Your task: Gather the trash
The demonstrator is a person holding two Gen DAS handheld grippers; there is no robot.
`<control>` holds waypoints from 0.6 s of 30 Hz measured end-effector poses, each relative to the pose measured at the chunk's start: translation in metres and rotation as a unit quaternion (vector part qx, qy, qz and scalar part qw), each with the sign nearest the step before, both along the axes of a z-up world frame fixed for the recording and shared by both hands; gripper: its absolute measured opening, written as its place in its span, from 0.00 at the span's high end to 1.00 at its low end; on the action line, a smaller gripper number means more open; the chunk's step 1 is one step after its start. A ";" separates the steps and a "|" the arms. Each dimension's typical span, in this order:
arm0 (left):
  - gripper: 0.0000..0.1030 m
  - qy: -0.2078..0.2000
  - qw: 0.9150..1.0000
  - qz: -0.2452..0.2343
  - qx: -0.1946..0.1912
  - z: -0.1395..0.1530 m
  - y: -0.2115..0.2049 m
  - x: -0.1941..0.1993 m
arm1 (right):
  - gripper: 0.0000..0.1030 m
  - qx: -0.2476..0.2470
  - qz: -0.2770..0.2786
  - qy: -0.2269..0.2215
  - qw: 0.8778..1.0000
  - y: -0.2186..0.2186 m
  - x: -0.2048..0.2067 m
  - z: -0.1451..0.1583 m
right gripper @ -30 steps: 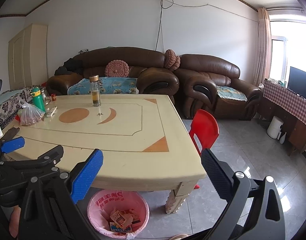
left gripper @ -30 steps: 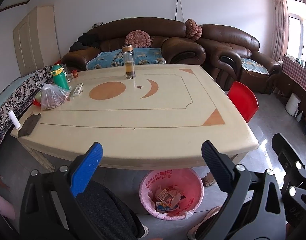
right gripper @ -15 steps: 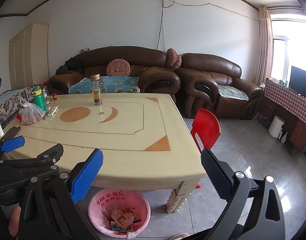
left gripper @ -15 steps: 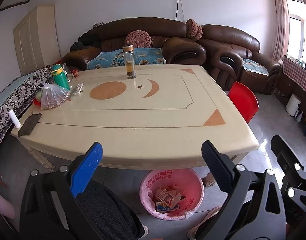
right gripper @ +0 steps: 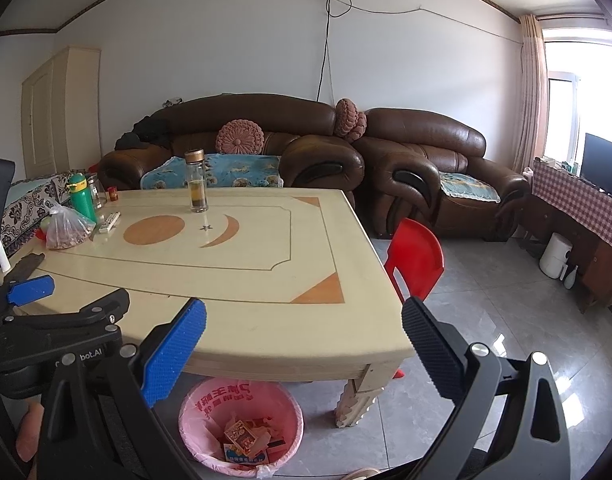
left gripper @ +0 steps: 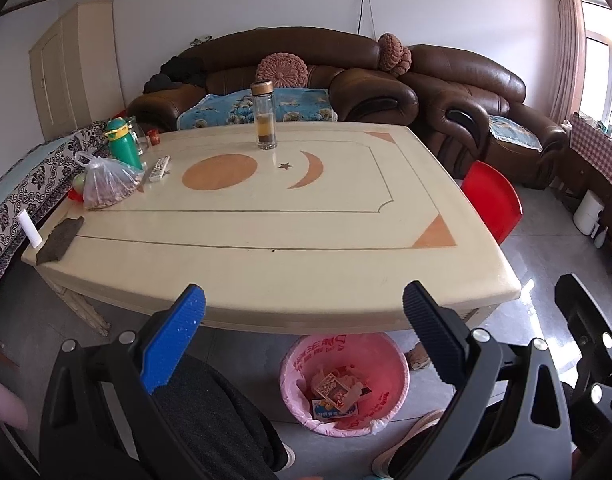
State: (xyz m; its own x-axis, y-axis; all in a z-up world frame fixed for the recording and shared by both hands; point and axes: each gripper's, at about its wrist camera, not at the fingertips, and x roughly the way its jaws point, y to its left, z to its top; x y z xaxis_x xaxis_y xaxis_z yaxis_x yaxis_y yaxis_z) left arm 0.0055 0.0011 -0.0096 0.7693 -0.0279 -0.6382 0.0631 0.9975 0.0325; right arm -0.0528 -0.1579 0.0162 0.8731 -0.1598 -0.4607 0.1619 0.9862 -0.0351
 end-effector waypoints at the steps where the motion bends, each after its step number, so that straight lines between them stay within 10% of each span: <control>1: 0.06 0.000 1.000 0.000 -0.001 0.000 0.001 0.000 | 0.07 0.000 0.000 0.000 1.000 0.000 0.000 0.000; 18: 0.06 -0.006 1.000 -0.016 0.000 0.002 -0.003 -0.003 | 0.07 0.010 -0.008 -0.007 1.000 -0.012 -0.001 0.002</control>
State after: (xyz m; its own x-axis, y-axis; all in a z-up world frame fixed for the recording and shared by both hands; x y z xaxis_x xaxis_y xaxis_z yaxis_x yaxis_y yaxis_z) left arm 0.0025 -0.0019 -0.0079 0.7762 -0.0521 -0.6283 0.0936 0.9951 0.0331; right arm -0.0537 -0.1696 0.0186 0.8767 -0.1647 -0.4519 0.1780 0.9839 -0.0133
